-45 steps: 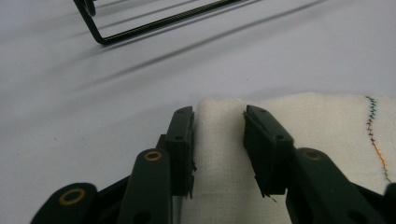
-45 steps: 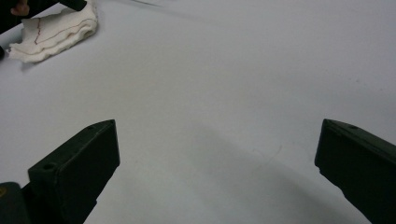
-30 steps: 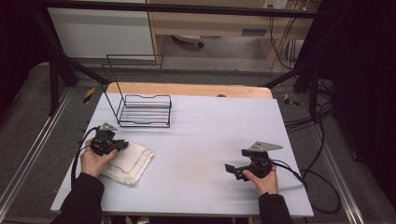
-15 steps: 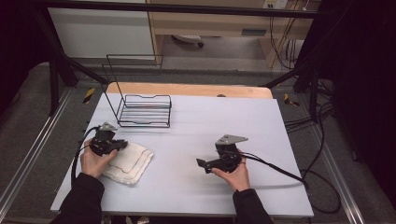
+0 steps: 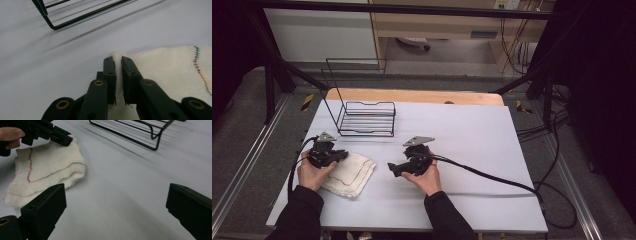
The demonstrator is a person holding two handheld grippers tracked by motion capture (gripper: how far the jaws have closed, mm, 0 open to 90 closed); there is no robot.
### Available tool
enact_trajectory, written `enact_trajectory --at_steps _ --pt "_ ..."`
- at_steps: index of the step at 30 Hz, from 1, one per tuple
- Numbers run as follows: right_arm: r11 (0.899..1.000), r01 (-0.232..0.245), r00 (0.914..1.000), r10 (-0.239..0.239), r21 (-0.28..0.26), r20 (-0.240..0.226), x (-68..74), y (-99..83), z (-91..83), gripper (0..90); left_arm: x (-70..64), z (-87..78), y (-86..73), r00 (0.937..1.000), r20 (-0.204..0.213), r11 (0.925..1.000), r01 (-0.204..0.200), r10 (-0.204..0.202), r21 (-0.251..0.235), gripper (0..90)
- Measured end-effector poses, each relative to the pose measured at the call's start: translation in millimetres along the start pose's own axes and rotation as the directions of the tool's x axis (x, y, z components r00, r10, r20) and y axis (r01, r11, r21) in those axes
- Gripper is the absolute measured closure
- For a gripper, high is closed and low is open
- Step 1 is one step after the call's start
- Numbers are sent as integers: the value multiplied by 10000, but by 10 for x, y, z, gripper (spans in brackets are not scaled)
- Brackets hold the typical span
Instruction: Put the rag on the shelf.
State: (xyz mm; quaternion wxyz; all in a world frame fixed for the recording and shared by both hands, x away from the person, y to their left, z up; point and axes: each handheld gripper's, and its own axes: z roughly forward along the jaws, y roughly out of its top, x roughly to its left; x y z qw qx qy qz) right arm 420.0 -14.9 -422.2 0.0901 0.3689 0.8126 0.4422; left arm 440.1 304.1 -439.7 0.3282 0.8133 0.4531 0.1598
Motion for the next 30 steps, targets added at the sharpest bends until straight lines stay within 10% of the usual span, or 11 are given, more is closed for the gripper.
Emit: enact_trajectory --at_steps 14,30 --pt "9985 127 9999 -129 538 42 397 245 631 159 20 8 -22 9999 135 9998 103 -101 -148 817" --pt "9935 385 9992 -390 1075 19 505 192 899 464 38 8 -25 9997 235 9998 84 -80 -152 816"
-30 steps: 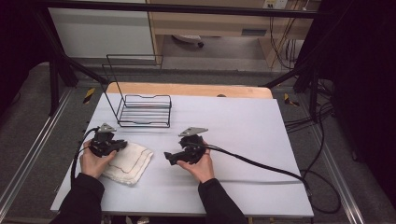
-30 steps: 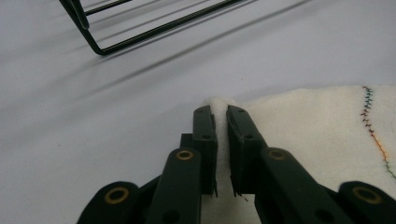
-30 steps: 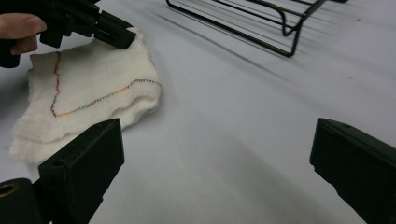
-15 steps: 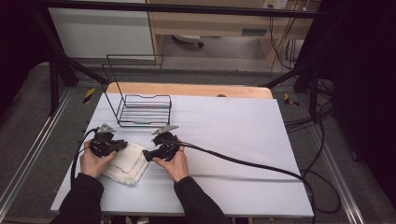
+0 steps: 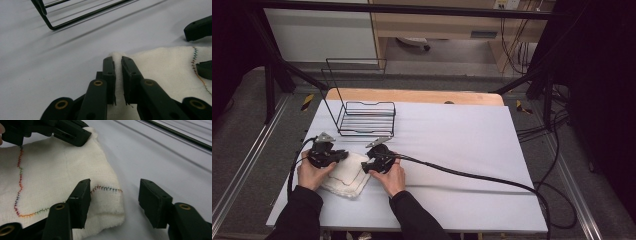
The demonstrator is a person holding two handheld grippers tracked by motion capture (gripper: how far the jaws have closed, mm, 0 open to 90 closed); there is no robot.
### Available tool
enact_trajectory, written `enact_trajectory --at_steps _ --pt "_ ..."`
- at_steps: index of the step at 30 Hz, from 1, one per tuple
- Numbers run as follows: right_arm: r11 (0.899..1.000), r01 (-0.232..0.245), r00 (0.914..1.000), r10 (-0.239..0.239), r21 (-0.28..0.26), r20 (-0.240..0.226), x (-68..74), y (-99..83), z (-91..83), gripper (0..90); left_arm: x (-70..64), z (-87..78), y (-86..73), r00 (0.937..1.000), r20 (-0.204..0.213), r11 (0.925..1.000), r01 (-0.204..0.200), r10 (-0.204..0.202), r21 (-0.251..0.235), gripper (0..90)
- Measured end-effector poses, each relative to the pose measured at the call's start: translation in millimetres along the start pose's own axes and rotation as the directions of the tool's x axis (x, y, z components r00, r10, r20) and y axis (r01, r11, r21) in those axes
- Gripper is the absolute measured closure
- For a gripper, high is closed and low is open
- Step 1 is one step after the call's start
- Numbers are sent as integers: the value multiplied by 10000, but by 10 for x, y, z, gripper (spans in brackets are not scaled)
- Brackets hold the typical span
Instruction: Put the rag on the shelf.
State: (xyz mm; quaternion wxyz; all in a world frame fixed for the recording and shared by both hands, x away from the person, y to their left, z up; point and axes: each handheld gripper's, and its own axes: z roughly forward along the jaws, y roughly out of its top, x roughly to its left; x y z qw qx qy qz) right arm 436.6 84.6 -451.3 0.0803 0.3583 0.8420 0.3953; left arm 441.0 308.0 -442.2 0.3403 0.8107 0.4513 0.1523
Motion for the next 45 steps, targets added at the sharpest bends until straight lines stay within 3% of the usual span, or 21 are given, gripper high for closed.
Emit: enact_trajectory --at_steps 12,17,23,30,34,45 --pt "9950 -978 9940 987 226 -462 58 -19 -3 705 23 -1 -9 9997 173 9999 143 -142 -61 816" --pt "9929 -1165 9910 1179 260 -637 66 -20 -7 777 29 -5 -11 9996 213 9997 210 -208 -91 818" --pt "9941 -1074 9921 1081 149 -643 69 -20 -19 801 49 -35 -13 9991 357 9995 250 -242 -199 825" --pt "9963 -801 9944 777 -318 -713 95 13 -95 806 55 -203 7 9992 339 9959 241 -212 -874 828" --pt "9941 -668 9952 601 -856 -778 133 62 -204 806 58 -312 12 9986 437 9911 348 -294 -1284 828" --pt "9830 -37 9980 -78 -1836 -620 185 147 -412 807 -2 -581 60 9995 311 9725 72 1 -2329 829"
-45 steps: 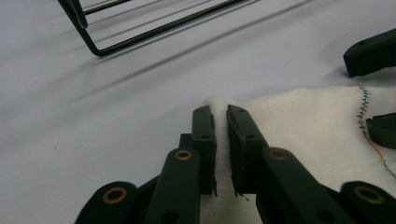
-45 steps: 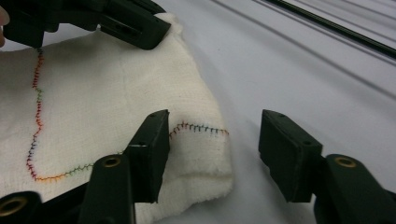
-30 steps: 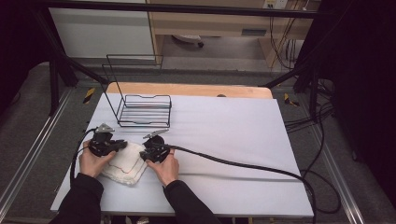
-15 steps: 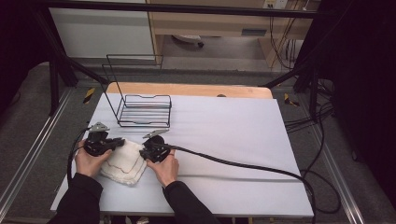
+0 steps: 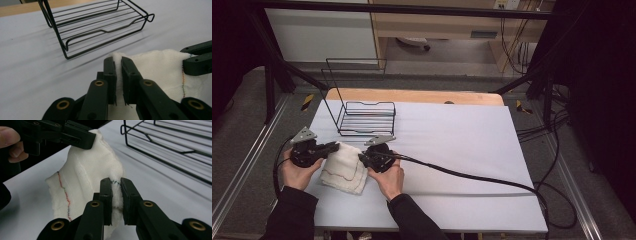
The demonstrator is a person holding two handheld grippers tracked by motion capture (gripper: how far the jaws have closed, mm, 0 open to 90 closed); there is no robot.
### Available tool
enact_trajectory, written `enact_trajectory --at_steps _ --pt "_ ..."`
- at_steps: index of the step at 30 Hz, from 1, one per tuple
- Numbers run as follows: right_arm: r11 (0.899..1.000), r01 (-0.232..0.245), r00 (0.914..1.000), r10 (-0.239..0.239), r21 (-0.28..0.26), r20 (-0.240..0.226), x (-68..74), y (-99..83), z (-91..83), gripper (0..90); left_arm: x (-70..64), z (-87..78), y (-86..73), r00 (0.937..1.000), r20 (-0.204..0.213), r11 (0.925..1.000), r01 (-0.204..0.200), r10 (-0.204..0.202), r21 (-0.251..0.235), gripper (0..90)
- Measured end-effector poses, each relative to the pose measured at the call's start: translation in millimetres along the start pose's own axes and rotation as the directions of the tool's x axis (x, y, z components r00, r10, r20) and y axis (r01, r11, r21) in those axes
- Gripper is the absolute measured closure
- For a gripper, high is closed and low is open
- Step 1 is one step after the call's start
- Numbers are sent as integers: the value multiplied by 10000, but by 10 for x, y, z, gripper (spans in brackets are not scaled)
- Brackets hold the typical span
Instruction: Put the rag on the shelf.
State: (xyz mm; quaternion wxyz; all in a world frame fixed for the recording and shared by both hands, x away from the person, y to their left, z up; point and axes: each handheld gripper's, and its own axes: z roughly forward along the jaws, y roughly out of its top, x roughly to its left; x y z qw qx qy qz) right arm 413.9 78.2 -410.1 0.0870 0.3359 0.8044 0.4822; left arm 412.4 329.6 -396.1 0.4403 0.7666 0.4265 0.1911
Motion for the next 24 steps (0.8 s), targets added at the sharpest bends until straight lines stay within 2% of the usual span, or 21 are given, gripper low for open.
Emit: enact_trajectory --at_steps 6,24 --pt "9980 421 9991 -420 -476 47 31 67 -106 807 -60 -130 62 9998 -105 9979 -190 184 -612 829" --pt "9868 1142 9930 -1098 -1151 434 55 233 -344 811 -242 -312 208 9984 -376 9874 -464 412 -1512 829"
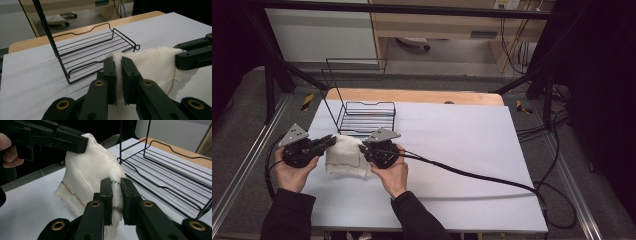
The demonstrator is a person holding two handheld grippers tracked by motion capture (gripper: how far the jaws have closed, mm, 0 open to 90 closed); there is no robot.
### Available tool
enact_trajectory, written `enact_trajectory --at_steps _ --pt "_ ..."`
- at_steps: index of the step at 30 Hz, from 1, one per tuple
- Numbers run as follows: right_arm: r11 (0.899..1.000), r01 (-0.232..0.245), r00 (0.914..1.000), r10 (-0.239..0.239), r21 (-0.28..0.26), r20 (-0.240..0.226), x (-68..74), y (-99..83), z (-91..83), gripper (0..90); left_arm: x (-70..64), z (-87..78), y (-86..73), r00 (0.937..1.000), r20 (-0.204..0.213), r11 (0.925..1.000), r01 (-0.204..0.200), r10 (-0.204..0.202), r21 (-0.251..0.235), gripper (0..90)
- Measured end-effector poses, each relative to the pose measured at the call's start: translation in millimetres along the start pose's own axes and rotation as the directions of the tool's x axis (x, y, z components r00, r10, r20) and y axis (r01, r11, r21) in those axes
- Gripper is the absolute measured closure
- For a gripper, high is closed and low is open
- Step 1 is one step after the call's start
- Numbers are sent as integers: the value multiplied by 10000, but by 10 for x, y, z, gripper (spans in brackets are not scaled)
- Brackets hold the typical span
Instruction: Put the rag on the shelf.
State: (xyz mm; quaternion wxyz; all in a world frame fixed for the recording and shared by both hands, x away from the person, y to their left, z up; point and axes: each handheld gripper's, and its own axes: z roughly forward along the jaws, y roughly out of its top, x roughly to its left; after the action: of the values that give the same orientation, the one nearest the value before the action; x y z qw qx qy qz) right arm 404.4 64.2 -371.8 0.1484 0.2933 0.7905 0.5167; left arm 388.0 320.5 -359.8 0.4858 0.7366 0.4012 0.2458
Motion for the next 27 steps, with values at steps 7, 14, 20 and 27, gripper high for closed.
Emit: enact_trajectory --at_steps 7,14,20,27 --pt "9992 244 9997 -242 -319 54 -3 83 -96 811 -48 -50 66 10000 -74 9993 39 -42 -383 829" --pt "9976 373 9993 -371 -587 54 3 164 -168 811 -85 -111 143 9999 -162 9966 2 -16 -821 829" --pt "9950 560 9984 -549 -833 150 1 243 -234 812 -110 -145 212 9997 -259 9935 -84 55 -1135 828" --pt "9909 721 9972 -696 -1133 255 -22 340 -315 813 -143 -162 292 9997 -226 9886 -147 114 -1498 829"
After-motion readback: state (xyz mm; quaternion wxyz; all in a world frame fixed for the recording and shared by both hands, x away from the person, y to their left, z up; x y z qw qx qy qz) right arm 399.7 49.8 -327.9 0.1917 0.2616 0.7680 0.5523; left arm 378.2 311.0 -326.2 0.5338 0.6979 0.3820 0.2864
